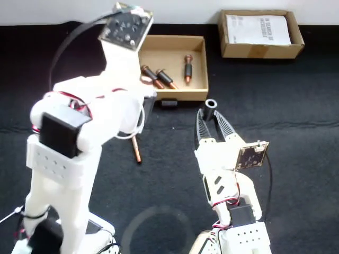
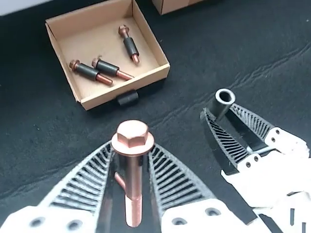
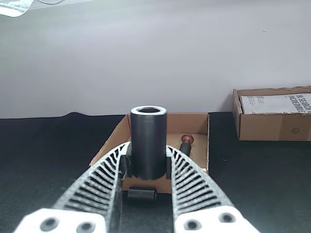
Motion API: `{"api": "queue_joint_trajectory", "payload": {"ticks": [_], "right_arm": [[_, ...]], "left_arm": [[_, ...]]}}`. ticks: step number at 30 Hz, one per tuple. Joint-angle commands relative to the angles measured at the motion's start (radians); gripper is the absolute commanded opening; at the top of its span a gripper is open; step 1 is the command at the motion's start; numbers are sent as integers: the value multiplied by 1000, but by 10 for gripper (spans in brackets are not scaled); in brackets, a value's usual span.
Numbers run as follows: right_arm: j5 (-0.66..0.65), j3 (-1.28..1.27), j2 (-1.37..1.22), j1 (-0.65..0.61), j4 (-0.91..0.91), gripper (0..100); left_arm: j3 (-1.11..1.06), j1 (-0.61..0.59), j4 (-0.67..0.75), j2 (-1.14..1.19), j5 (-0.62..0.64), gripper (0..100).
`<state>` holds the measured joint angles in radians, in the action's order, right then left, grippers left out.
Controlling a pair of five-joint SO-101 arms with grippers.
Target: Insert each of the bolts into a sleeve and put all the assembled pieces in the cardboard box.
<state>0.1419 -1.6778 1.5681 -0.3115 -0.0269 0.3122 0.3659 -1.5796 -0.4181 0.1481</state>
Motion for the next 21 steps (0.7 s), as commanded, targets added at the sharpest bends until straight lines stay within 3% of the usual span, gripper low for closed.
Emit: {"api": "queue_joint_trajectory", "payload": {"ticks": [1,7,12,16,21], "right_arm": [[-9,-133,7,-7,15,7],[-9,-133,7,-7,15,7],[-9,-133,7,-4,13,7],[-9,-133,7,-4,13,7],[-9,-133,5,-5,13,7]], "left_arm": [[-274,-5,216,-104,-9,8],[-684,-4,683,-196,-6,8],[-868,39,1019,-211,-3,8],[-946,85,1235,-211,-2,8],[-934,101,1352,-217,0,8]]}}
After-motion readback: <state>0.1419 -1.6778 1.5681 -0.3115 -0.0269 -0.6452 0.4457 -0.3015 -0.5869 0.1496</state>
